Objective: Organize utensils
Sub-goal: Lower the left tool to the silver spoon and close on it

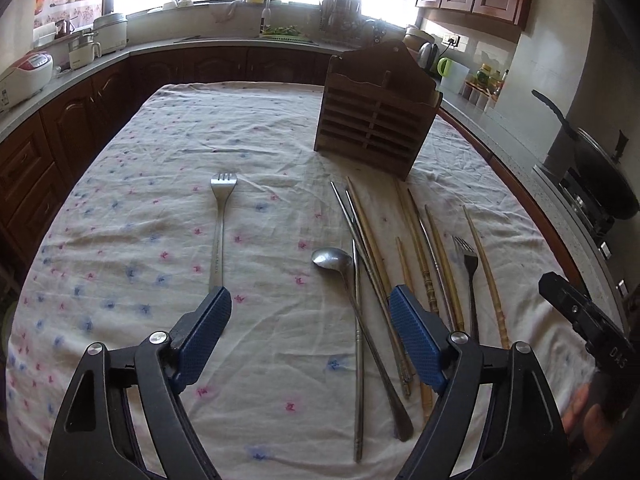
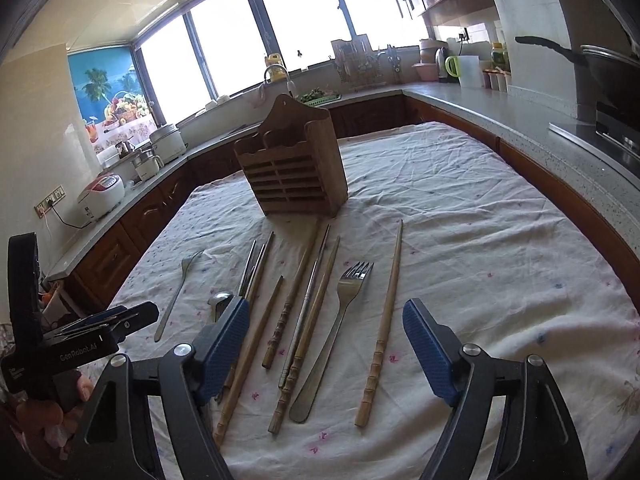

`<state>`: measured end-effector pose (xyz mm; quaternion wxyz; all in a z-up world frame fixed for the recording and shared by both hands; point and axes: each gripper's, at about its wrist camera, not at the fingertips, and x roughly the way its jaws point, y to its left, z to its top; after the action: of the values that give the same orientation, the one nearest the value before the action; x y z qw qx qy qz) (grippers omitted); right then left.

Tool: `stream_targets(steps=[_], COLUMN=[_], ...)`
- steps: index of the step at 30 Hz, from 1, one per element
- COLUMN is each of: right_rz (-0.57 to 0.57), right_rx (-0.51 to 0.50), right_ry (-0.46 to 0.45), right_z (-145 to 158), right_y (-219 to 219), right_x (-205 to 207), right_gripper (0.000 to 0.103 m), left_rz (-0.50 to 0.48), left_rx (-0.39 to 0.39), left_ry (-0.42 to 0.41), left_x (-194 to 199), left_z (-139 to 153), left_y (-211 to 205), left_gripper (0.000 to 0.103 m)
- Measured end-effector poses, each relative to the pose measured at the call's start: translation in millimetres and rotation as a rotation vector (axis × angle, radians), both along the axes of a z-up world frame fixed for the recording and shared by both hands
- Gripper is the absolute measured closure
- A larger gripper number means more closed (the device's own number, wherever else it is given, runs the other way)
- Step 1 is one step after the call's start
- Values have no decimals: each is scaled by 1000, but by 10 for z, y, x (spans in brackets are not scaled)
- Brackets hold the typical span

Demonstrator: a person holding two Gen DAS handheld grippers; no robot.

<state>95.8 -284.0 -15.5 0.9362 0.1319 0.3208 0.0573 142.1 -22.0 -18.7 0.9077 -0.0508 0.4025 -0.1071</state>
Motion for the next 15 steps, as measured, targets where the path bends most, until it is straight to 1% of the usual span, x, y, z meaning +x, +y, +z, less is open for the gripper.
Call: stream_targets(steps=[1, 2, 4, 11, 15], right_rz=[3, 8, 12, 7, 8], right_rx=[2, 5, 9, 16, 20], right_ry=[19, 36, 74, 169, 214], right_z=[-27, -50, -85, -243, -335], right_y=[4, 8, 10, -33, -54], right_x=[64, 122, 254, 605, 759], right_gripper=[35, 40, 45, 50, 54], left_rz=[-7, -14, -24, -70, -83], left_rx=[-5, -12, -17, -9, -9], left_ry=[21, 42, 80, 179, 215], left_x=[58, 115, 218, 455, 540], left_z=[-30, -60, -123, -292, -364], left_y=[-16, -31, -66, -201, -266], left_gripper=[29, 35, 40, 58, 61])
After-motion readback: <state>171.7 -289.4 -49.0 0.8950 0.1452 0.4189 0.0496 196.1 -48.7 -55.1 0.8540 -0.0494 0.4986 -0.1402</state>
